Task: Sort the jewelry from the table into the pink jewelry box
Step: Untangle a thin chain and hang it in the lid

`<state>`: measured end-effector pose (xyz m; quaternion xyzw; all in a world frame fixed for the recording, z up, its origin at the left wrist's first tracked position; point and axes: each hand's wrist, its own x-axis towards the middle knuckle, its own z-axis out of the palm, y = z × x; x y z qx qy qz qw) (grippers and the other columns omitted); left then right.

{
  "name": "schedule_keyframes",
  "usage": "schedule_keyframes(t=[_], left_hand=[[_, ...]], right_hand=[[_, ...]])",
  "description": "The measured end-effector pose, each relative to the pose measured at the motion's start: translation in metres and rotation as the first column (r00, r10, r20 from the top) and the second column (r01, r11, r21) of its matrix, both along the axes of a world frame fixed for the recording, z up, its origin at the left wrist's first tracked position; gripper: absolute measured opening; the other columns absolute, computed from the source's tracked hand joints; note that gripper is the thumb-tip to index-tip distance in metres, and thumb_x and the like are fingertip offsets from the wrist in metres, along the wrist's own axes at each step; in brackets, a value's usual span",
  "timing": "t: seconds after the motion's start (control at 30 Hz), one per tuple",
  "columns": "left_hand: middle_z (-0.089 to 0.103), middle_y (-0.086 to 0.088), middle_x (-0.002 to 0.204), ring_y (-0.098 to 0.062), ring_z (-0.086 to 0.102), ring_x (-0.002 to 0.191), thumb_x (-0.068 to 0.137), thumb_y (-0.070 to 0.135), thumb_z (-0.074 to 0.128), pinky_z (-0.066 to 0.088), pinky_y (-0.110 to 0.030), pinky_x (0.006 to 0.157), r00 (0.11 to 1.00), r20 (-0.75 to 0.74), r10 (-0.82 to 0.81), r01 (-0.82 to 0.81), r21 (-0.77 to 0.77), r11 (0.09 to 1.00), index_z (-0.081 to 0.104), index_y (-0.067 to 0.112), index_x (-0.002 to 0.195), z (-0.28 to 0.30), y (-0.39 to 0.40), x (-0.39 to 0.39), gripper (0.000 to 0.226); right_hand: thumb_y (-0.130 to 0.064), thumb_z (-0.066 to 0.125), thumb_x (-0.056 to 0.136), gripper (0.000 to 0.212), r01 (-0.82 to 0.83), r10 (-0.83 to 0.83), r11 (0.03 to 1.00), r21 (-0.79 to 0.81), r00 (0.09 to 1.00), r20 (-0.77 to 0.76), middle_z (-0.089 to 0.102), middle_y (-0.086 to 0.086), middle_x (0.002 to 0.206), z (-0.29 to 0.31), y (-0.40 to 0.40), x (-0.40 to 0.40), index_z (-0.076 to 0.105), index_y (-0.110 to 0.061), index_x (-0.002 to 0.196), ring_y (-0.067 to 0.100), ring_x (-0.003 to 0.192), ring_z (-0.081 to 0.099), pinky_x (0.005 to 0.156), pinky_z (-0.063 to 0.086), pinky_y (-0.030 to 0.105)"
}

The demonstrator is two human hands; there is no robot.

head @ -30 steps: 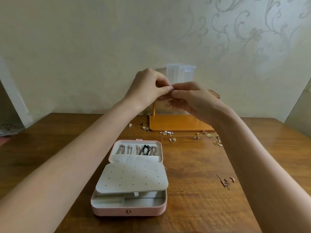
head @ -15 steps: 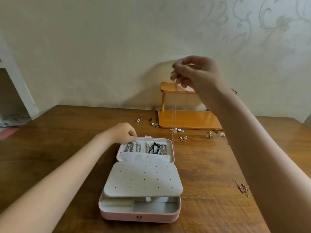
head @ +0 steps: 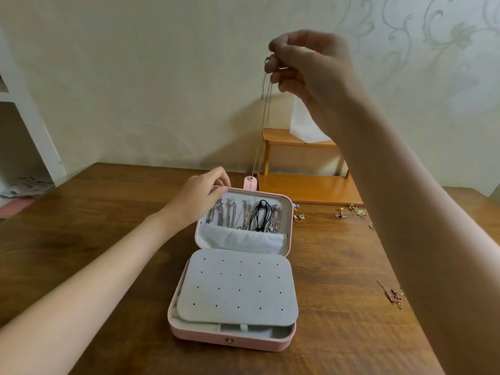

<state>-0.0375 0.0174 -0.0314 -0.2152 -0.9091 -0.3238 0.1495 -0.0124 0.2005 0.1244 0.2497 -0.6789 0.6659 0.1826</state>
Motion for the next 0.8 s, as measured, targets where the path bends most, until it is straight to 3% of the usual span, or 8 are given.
schedule_keyframes(t=[0.07,0.23,0.4,0.47,0.67,0.8], left_hand=[[0.061,-0.004,0.089,-0.012,0.06,0.083,0.095,0.01,0.049,0.046,-0.013,0.062,0.999,-0.052,0.015,-0.014,0.018,1.0,0.053,0.008,0.095,0.0,0.0,0.004,0.005],[0.064,-0.006,0.085,-0.016,0.061,0.078,0.095,0.01,0.049,0.049,-0.022,0.062,0.979,-0.204,0.031,-0.021,0.053,0.998,0.055,0.006,0.094,0.0,0.005,0.013,0.007],[0.063,-0.005,0.083,-0.019,0.061,0.076,0.094,0.01,0.051,0.053,-0.036,0.062,0.965,-0.262,0.032,-0.007,0.094,0.996,0.053,0.006,0.092,-0.003,0.017,0.015,0.005],[0.062,-0.004,0.083,-0.019,0.061,0.077,0.094,0.01,0.051,0.053,-0.034,0.062,0.961,-0.273,0.041,-0.013,0.101,0.995,0.053,0.006,0.092,-0.005,0.02,0.014,0.005],[0.058,0.001,0.084,-0.012,0.059,0.08,0.094,0.01,0.05,0.046,-0.012,0.061,0.983,-0.182,0.006,0.018,0.135,0.991,0.051,0.01,0.092,-0.005,0.031,0.014,0.003],[0.056,0.001,0.09,-0.005,0.053,0.083,0.098,0.016,0.041,0.042,-0.008,0.065,0.991,0.093,-0.096,0.074,0.209,0.975,0.051,0.014,0.1,0.007,0.032,0.015,0.01]], right_hand=[[0.0,0.052,0.091,0.008,0.003,-0.003,1.0,0.008,1.0,0.008,0.062,0.007,0.067,0.003,-0.005,-0.001,0.059,-0.001,0.087,0.013,0.056,0.057,0.053,0.045,0.019],[0.0,0.051,0.091,0.011,-0.007,0.005,0.999,0.034,0.999,0.053,0.062,0.007,0.065,-0.004,-0.014,-0.001,0.059,-0.003,0.083,0.013,0.054,0.057,0.052,0.046,0.019],[0.001,0.051,0.09,0.013,-0.011,0.01,1.0,0.014,0.997,0.07,0.062,0.007,0.064,-0.005,-0.015,0.0,0.059,-0.004,0.082,0.012,0.053,0.057,0.052,0.046,0.019],[0.001,0.051,0.09,0.014,-0.006,0.005,1.0,0.018,0.997,0.079,0.062,0.007,0.064,-0.005,-0.015,-0.001,0.059,-0.004,0.081,0.012,0.052,0.057,0.052,0.047,0.018],[0.0,0.051,0.092,0.014,0.02,-0.029,0.998,0.067,0.991,0.13,0.063,0.009,0.066,-0.013,-0.014,-0.006,0.06,-0.004,0.082,0.013,0.053,0.059,0.053,0.05,0.018],[0.0,0.052,0.092,0.013,-0.001,-0.014,0.996,0.092,0.986,0.167,0.064,0.01,0.067,-0.025,-0.012,-0.007,0.06,-0.003,0.082,0.012,0.052,0.059,0.051,0.05,0.018]])
